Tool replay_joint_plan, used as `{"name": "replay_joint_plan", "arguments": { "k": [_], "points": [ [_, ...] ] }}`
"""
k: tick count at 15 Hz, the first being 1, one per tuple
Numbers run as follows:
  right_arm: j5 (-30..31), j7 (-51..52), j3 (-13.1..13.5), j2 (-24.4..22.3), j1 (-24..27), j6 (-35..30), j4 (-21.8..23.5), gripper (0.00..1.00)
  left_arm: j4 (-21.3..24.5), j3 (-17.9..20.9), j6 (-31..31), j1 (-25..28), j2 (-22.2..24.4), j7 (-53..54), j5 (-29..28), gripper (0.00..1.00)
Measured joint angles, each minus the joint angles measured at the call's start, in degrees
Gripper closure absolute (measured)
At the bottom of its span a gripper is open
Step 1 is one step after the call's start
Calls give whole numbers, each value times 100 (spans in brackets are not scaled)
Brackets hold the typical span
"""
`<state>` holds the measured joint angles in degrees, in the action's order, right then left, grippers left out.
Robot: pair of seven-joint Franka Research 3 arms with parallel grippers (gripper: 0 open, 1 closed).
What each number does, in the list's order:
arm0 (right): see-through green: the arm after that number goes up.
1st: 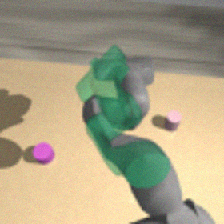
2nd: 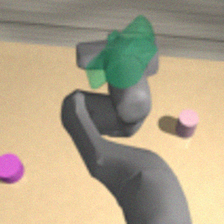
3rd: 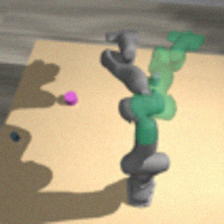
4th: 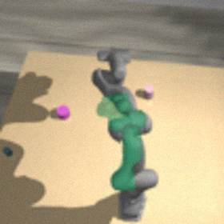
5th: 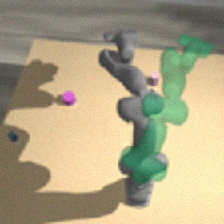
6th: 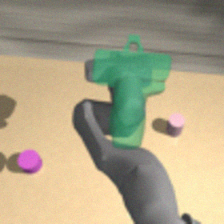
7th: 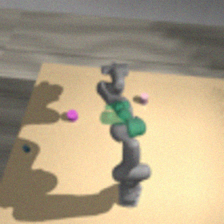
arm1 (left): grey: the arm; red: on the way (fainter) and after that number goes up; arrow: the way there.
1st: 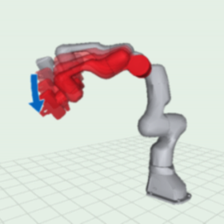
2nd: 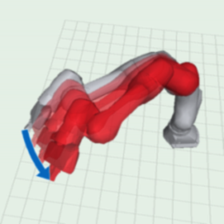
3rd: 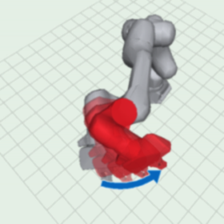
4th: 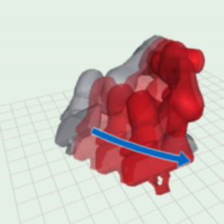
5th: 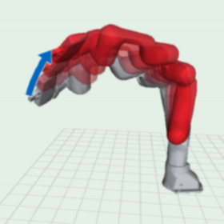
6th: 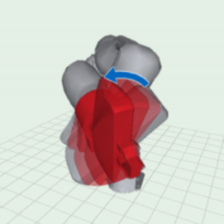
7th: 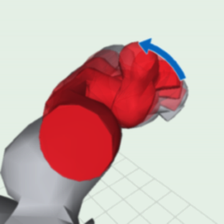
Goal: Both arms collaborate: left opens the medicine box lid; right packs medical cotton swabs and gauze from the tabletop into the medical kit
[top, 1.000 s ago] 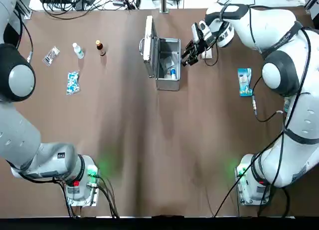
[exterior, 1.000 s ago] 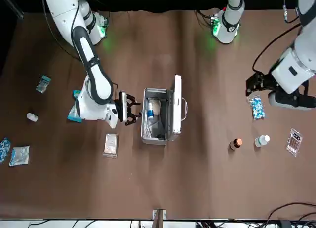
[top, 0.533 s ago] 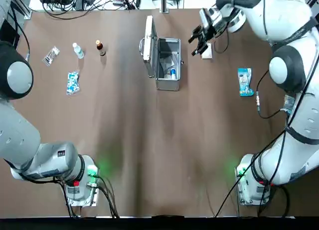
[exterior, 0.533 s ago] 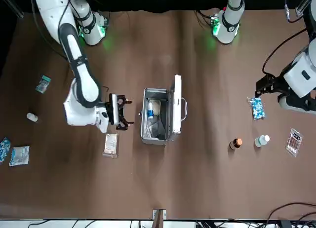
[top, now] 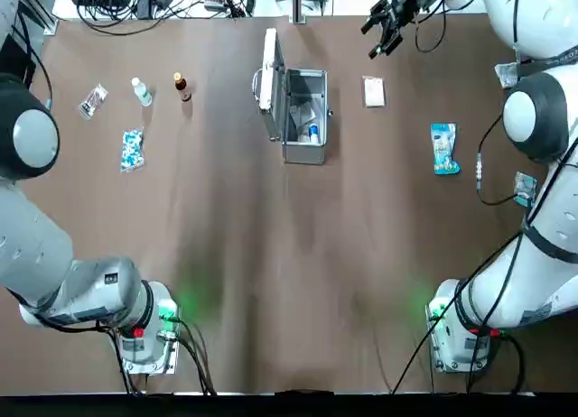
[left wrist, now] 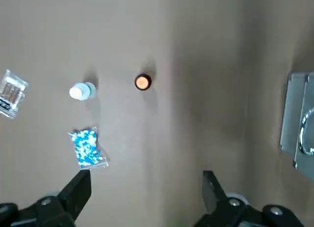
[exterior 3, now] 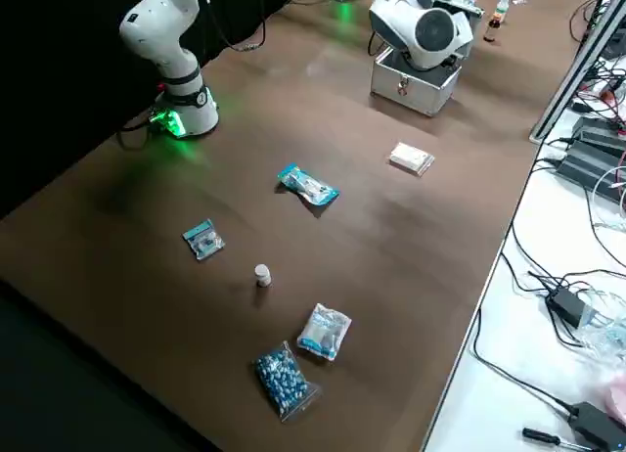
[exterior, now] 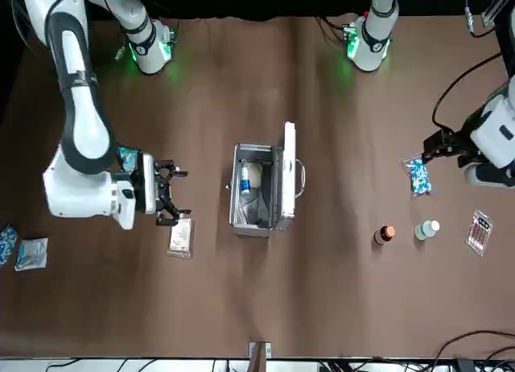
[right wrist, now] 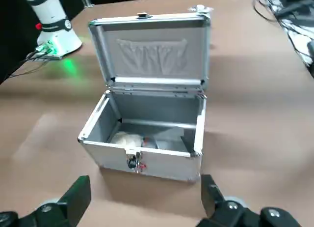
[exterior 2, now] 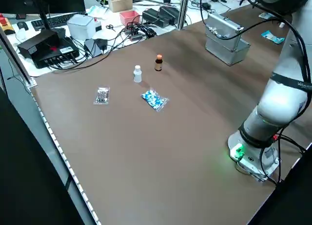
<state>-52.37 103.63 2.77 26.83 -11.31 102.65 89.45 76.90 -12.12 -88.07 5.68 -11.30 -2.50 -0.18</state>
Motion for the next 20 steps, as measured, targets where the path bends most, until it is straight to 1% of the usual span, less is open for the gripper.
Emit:
{"name": "replay_joint_plan", "arguments": {
  "k": [2,3,4,5,7,9,12,14,15,18,20],
  "points": [
    [370,-742,6,1,163,-66,-242,1,35,466,-136,-433,150,0,0,0],
    [595,-1105,6,0,275,-185,-393,1,143,709,-252,-692,276,0,0,0],
    [870,-1470,9,0,390,-364,-587,1,339,871,-399,-871,441,-5,0,0],
    [1146,-1777,10,-8,487,-556,-794,1,560,927,-518,-928,607,-6,0,0],
    [1540,-2382,11,-127,649,-958,-1127,1,883,952,-624,-910,817,27,0,0],
    [1709,-2981,14,-354,810,-1147,-1248,1,1013,967,-648,-884,869,69,0,0],
    [2006,-3549,18,-616,1033,-1242,-1253,1,1064,976,-655,-877,871,78,0,0],
    [2313,-4218,15,-752,1061,-1275,-1253,1,1113,978,-635,-877,870,78,0,0],
    [2597,-4986,2,-872,1059,-1322,-1254,1,1154,979,-634,-877,869,78,0,0],
    [2800,-6591,49,-927,1060,-1639,-1253,1,1183,978,-633,-880,866,78,0,0],
    [3169,-7046,96,-926,1063,-1710,-1228,1,1188,973,-632,-901,864,78,0,0]
  ]
}}
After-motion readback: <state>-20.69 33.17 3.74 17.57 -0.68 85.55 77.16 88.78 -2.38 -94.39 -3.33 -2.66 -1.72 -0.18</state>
